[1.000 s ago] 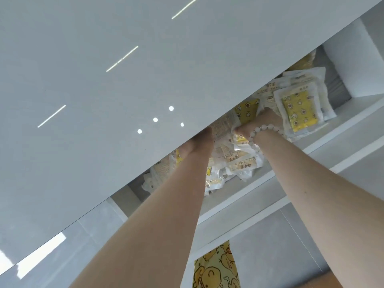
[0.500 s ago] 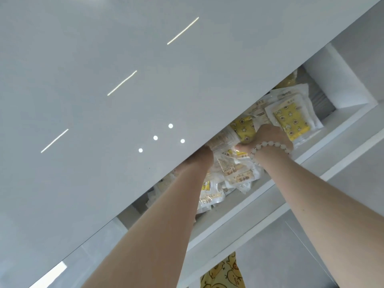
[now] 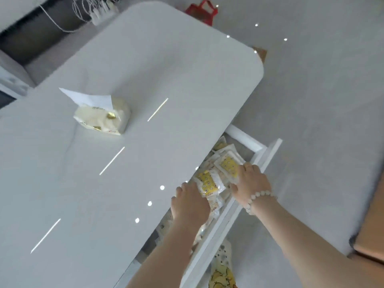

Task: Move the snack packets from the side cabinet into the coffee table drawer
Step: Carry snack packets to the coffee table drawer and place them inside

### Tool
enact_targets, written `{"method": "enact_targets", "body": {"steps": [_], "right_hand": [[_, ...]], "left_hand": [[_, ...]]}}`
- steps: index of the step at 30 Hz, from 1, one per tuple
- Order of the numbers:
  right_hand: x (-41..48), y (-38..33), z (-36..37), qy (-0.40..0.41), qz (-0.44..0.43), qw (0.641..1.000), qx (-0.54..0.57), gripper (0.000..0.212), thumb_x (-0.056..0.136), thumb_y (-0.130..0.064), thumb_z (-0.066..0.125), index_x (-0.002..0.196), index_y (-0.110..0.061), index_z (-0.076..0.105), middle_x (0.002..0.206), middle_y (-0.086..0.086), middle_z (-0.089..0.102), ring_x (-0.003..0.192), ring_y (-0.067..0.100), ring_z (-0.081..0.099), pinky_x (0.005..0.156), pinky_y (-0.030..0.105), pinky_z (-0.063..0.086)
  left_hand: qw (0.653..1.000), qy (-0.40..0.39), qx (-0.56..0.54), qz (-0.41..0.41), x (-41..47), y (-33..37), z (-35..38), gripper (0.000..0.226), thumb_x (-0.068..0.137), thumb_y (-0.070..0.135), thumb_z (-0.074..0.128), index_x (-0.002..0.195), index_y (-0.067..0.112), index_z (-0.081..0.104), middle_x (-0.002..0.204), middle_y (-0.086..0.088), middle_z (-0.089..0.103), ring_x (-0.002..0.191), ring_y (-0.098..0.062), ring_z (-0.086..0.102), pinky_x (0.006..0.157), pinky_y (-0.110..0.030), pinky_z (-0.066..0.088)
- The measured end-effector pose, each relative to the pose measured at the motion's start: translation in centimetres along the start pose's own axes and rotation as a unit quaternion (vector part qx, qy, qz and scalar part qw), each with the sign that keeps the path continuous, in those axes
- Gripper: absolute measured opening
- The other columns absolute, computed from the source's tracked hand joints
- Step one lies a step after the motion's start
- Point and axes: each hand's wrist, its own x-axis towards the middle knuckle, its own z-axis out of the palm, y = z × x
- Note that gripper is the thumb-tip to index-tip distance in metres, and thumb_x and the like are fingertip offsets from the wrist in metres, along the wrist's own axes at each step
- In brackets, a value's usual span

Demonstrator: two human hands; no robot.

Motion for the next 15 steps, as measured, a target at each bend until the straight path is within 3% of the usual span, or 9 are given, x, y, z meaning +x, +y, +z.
{"method": "enact_targets", "body": {"steps": [4,9,15], "right_hand": [[-6.6,3.0,-6.5,0.092,0.009,0.996,0.016,0.049,0.097,-0.037,0.038,0.139,-0.012,0.034,0.142,0.007,0.036,0.131,0.021,0.033,0.102,0.031,0.036],[-15.6,9.3,-10.7,0.159,0.113,0.980,0.043,0.043,0.098,-0.030,0.035,0.138,-0.013,0.036,0.144,0.005,0.034,0.134,0.020,0.029,0.101,0.031,0.033],[-27.9,15.0,-12.3,0.181,0.236,0.950,0.098,0.041,0.098,-0.025,0.036,0.137,-0.013,0.040,0.144,0.007,0.033,0.130,0.023,0.033,0.099,0.032,0.037]], "left_hand": [[0.989,0.063,0.075,0.110,-4.7,2.9,-7.6,0.037,0.097,0.030,0.037,0.130,0.014,0.042,0.124,-0.004,0.047,0.119,-0.022,0.043,0.093,-0.032,0.039],[0.952,0.079,0.157,0.249,-11.0,9.3,-11.7,0.043,0.096,0.032,0.041,0.137,0.018,0.039,0.134,-0.006,0.045,0.125,-0.023,0.042,0.096,-0.033,0.039],[0.866,0.116,0.244,0.421,-19.5,19.4,-12.8,0.044,0.099,0.035,0.035,0.139,0.016,0.036,0.137,-0.008,0.042,0.129,-0.026,0.039,0.098,-0.037,0.038]]}}
